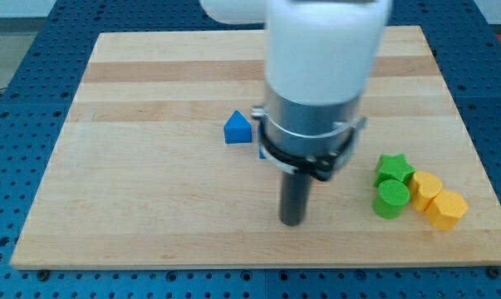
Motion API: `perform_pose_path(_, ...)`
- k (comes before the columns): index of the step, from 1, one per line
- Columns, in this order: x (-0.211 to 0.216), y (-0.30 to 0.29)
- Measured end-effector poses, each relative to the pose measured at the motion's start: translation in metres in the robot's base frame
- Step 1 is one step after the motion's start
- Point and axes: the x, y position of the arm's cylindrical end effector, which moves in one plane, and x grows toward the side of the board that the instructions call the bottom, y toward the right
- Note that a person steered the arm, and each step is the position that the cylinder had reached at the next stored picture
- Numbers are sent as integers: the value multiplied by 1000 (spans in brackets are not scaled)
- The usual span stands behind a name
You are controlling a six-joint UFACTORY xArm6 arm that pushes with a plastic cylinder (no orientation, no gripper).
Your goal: Drag the red star into the green circle
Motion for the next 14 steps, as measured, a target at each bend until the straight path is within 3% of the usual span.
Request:
perform_pose_path(1,-48,-26)
perform_pose_path(2,-116,-8)
perform_pose_path(3,-119,10)
perform_pose_path(6,-55,39)
perform_pose_path(9,-52,40)
perform_pose_path(11,-24,39)
perform_pose_path(14,0,112)
